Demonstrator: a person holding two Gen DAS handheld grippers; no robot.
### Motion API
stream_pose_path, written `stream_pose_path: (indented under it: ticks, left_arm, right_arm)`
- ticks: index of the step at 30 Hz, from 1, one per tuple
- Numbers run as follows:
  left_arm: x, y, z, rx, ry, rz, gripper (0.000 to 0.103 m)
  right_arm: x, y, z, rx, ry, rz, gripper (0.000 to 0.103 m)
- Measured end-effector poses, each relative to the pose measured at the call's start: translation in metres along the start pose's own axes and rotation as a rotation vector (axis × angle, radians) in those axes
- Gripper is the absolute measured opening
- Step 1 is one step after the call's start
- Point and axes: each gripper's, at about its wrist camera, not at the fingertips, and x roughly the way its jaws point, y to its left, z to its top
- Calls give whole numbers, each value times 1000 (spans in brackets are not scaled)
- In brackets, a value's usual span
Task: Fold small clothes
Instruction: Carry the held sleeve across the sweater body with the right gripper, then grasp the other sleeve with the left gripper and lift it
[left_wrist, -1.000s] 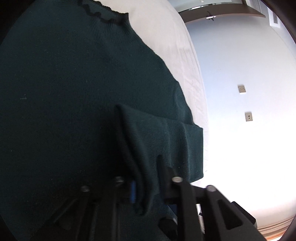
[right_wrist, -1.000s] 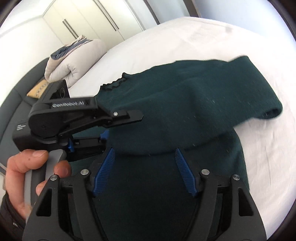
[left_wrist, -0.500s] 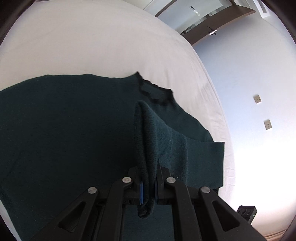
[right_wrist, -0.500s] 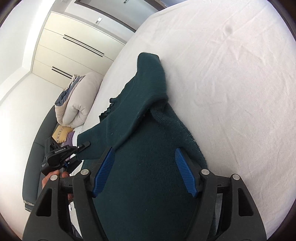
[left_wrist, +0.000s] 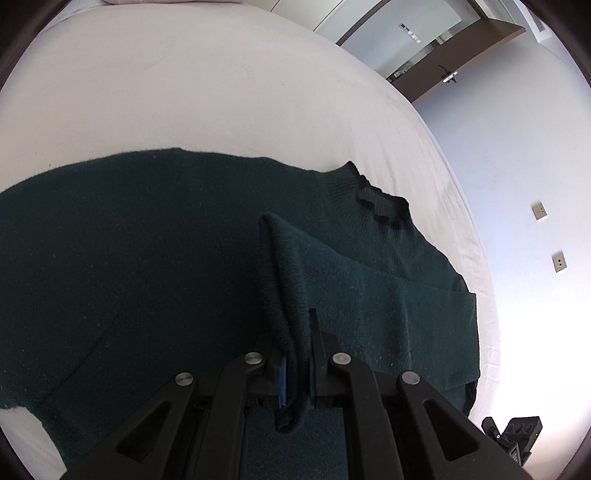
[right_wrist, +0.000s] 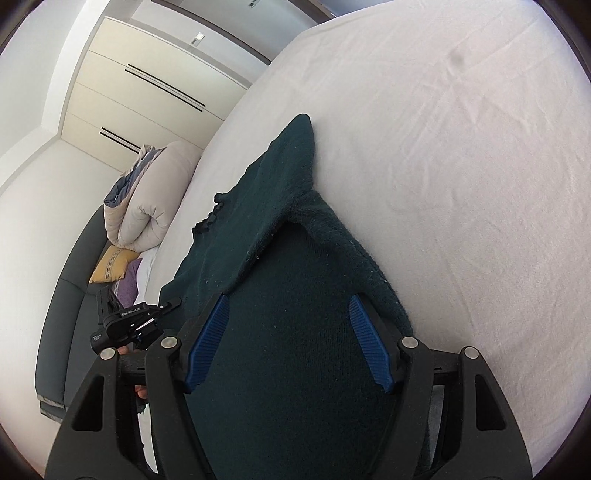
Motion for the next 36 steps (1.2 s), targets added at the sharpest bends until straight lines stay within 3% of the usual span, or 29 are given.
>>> stream_pose_path:
  ticks: [3,6,9,10,16,22,26,28,30,32,36]
  left_arm:
    - [-5,6,4,-17,-21,-1,8]
    - [6,6,-2,11,16,29,10]
    - [5,6,-8,34,12,24,19]
    - [4,5,-9,36,18,13,23]
    - [1,-1,-13,44,45,-12,23]
    - [4,16,-13,-16,59,-78,24]
    - [1,24,-17,-27,62,-115,24]
    - [3,26,-18,-26,69,-124,24]
    - [4,30,-18,-40,70,-141,23]
    - [4,34,-19,-59,70,-159,23]
    - [1,34,-23,-57,61,-164,23]
  right_arm:
    - [-3,5,0,-4,-1,-5,67]
    - [-2,7,1,-14,4,-16,67]
    - [-7,11,6,-3,20,-13,67]
    - [-11,13,10,4,14,4,67]
    - [-21,33,66,8,-36,94,67]
    - [38,38,136,53,76,201,67]
    - [83,31,169,97,128,222,67]
    - [106,18,178,157,155,193,67]
    - [119,3,174,208,176,186,67]
    - [113,6,167,174,182,207,67]
    - [97,13,129,93,285,208,67]
